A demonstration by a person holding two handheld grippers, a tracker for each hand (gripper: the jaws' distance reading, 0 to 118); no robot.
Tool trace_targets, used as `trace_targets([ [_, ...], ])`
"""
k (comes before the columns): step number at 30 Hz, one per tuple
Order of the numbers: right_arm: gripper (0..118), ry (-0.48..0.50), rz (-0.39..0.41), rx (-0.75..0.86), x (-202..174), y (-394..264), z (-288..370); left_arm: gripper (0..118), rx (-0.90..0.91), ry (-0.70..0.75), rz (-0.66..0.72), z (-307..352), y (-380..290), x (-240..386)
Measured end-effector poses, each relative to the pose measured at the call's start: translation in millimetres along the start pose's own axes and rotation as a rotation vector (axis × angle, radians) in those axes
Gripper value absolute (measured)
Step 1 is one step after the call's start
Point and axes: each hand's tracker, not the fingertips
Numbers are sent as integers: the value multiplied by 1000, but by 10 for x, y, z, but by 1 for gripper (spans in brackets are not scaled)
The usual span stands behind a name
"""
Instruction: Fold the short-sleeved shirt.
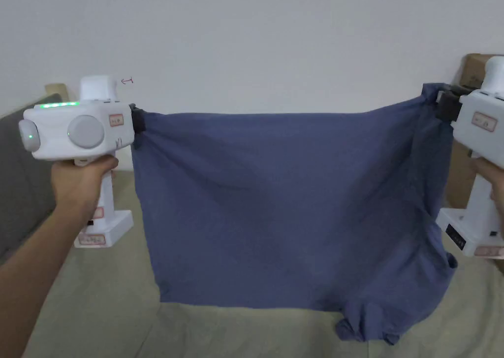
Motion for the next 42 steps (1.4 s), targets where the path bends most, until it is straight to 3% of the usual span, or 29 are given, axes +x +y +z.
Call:
trace_targets([
  [8, 1, 29, -79, -155, 222, -1103, 232, 2, -151, -50, 18, 159, -1221, -18],
  [18, 1, 64, -136, -354, 296, -2070, 1699, 2, -337, -48, 30, 1486, -2472, -165],
  [27, 1, 36, -157, -578, 339, -2712, 2897, 2, -510, -15, 28, 2362, -3449, -375],
  [35, 1, -41, -216, -750, 376, -3246, 3441, 2, -645, 27, 56, 2765, -4107, -440],
  [42, 1, -162, -247, -944, 433, -3810, 3358, 2, -745, 72, 66, 2665, -4443, -457],
])
